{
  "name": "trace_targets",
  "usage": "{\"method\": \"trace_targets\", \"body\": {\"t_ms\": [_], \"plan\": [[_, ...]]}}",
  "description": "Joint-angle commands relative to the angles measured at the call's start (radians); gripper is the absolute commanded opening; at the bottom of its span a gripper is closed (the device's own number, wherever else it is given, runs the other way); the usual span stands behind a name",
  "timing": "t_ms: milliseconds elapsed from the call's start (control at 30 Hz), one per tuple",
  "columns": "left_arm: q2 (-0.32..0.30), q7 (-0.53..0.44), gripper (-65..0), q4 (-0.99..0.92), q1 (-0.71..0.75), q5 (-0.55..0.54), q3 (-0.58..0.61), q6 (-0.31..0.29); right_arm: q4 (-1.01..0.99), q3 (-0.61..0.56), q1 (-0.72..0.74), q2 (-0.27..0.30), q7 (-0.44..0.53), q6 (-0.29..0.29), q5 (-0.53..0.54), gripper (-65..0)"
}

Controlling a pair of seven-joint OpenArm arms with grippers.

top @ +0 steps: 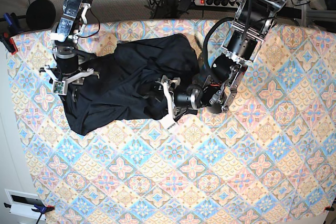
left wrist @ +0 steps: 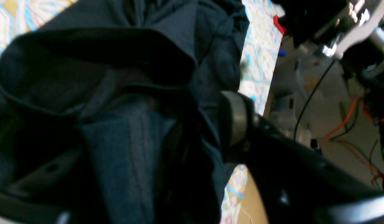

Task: Layout the t-shirt on the table in an organized manner, then fold the t-shirt properly

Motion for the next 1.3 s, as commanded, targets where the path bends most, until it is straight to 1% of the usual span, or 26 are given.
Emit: {"method": "trace_targets", "body": {"t_ms": [0,67,233,333,467,600,700,800,933,1067,1167,1233,1267], "plan": [[0.019,-0.031,-33.0,0.014,-0.029,-0.020,-0.005,-0.008,0.020,0.001,0.004,0.008,0.026,-0.002,0.007,-45.7],[0.032,-0.044,-32.0,0.012,-0.029,-0.020,-0.005,-0.008,0.020,0.001,0.004,0.008,0.026,-0.002,0.007,-45.7],[0.067,-0.092,-32.0,-0.007,-0.025,-0.019,-0.003,-0.008,0.020,0.001,0.002,0.008,0.026,-0.002,0.007,-45.7],[0.112,-0.127,-32.0,-0.096,-0.029,-0.023,-0.006,-0.008,0.020,0.001,0.002,0.008,0.026,-0.002,0.007,-45.7],[0.145,-0.216,-32.0,-0.196,-0.031,-0.029,-0.008,-0.008,0.020,0.001,0.002,0.008,0.026,-0.002,0.007,-45.7],[0.151,-0.232,-32.0,-0.210,-0.031,-0.037,-0.008,-0.008,0.020,0.001,0.002,0.008,0.026,-0.002,0.007,-45.7],[0.141,-0.230,-31.8,-0.210,-0.031,-0.106,-0.008,-0.008,0.020,0.001,0.002,0.008,0.026,-0.002,0.007,-45.7],[0.087,-0.187,-31.7,-0.181,-0.051,-0.200,-0.006,-0.008,0.020,0.001,0.002,0.008,0.026,-0.002,0.007,-45.7],[0.013,-0.104,-31.8,-0.066,-0.054,-0.275,-0.006,-0.008,0.019,0.001,0.002,0.008,0.026,-0.002,0.007,-45.7],[-0.069,-0.051,-31.9,0.046,-0.043,-0.290,-0.005,-0.008,0.019,0.001,0.002,0.008,0.026,-0.002,0.007,-45.7],[-0.134,-0.005,-32.0,0.078,-0.011,-0.282,-0.003,-0.008,0.019,-0.001,0.004,0.008,0.026,-0.002,0.007,-45.7],[-0.174,0.006,-32.6,0.082,0.014,-0.279,0.001,-0.008,0.019,-0.001,0.004,0.008,0.026,-0.002,0.007,-45.7],[-0.194,0.006,-33.9,0.085,0.026,-0.273,0.001,-0.008,0.017,-0.001,0.004,0.008,0.026,-0.002,0.007,-45.7]]}}
